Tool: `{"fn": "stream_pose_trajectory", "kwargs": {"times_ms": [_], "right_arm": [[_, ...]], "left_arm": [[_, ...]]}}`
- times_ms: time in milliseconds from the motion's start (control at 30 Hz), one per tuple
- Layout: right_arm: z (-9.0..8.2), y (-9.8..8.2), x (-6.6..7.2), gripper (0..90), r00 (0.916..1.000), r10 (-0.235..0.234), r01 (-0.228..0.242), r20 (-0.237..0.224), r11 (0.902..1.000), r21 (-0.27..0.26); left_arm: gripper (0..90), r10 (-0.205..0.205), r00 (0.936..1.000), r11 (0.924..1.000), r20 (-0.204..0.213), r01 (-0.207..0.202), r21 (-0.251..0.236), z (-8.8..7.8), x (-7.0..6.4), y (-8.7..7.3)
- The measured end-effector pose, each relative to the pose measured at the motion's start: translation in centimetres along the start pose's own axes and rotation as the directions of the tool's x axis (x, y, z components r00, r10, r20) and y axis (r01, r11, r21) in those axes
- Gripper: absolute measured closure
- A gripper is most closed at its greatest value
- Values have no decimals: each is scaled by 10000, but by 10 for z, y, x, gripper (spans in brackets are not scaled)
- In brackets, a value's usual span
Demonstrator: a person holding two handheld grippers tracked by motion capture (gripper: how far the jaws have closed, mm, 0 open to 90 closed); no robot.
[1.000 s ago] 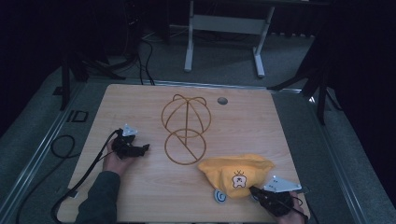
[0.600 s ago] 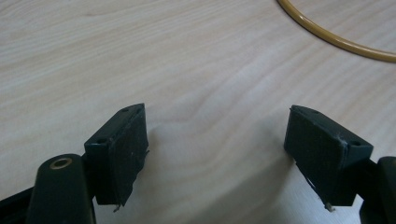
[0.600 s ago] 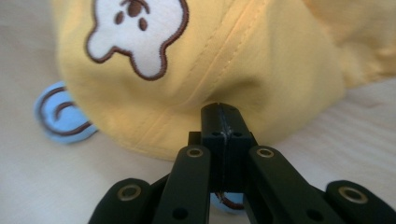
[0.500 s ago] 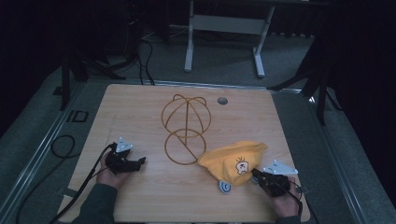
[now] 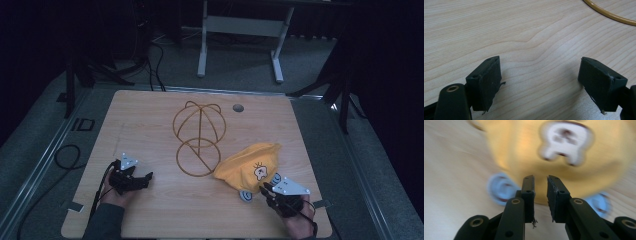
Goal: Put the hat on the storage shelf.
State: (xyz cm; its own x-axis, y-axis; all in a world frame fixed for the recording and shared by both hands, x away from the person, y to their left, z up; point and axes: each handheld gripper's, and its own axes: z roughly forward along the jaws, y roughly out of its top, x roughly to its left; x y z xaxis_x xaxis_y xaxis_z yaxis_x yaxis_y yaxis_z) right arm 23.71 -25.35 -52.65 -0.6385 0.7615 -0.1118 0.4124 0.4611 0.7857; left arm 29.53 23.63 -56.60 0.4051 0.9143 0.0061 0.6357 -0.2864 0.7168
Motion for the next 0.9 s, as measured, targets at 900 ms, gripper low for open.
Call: {"fn": "stream_pose_trajectory", "kwargs": {"times_ms": [900], "right_arm": [[42,0,23,723,9938,-834,922,-738,9879,1246]], "left_arm": [[183,-83,10000,10000,-43,83,9,1,-1,1]]}}
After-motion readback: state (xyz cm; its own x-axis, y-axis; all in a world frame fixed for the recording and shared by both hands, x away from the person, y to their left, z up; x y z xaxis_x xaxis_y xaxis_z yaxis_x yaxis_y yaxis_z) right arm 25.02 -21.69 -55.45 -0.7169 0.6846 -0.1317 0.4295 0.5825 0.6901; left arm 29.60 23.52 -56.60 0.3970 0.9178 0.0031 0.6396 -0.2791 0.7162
